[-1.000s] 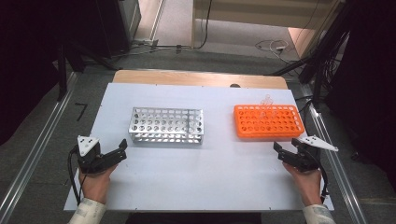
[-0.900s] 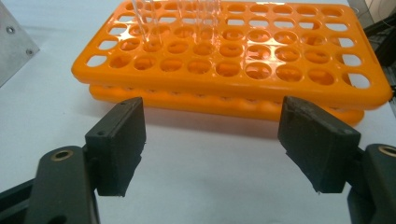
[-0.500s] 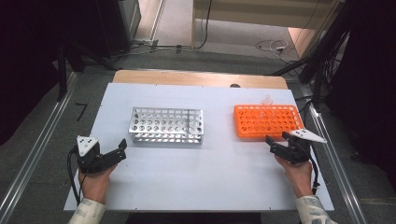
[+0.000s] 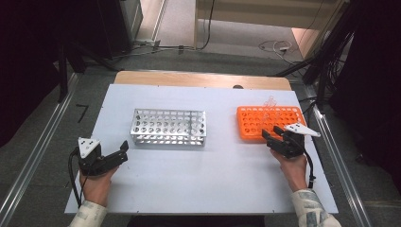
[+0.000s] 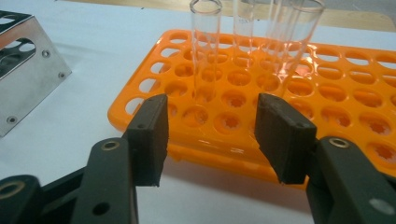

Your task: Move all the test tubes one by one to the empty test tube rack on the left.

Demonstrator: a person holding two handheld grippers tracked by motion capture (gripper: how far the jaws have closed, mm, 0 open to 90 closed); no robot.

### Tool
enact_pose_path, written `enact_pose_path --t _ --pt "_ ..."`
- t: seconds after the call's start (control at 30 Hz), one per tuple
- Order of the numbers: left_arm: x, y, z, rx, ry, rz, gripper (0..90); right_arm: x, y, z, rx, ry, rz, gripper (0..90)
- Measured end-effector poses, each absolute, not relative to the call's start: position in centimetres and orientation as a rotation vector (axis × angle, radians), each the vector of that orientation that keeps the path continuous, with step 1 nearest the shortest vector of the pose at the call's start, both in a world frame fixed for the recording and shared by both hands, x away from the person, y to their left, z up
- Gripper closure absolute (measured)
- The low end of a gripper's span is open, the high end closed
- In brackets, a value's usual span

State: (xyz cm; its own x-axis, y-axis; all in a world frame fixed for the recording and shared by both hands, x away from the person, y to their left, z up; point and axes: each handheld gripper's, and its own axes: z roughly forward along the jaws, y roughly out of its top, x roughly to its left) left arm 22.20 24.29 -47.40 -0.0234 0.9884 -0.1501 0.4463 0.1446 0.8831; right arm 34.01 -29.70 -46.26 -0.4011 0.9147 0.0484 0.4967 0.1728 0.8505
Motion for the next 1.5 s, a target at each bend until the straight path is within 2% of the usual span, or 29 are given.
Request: enact_pose_path --t 0.83,1.5 --pt "22.2 24.4 -47.4 1.419 1.602 0.833 4.5 37.1 -27.2 -46.9 1.324 1.920 1.118 60.3" --pt "22.1 24.5 -47.4 1.417 1.602 0.832 4.6 37.6 -26.7 -47.5 1.303 1.923 1.075 72.5"
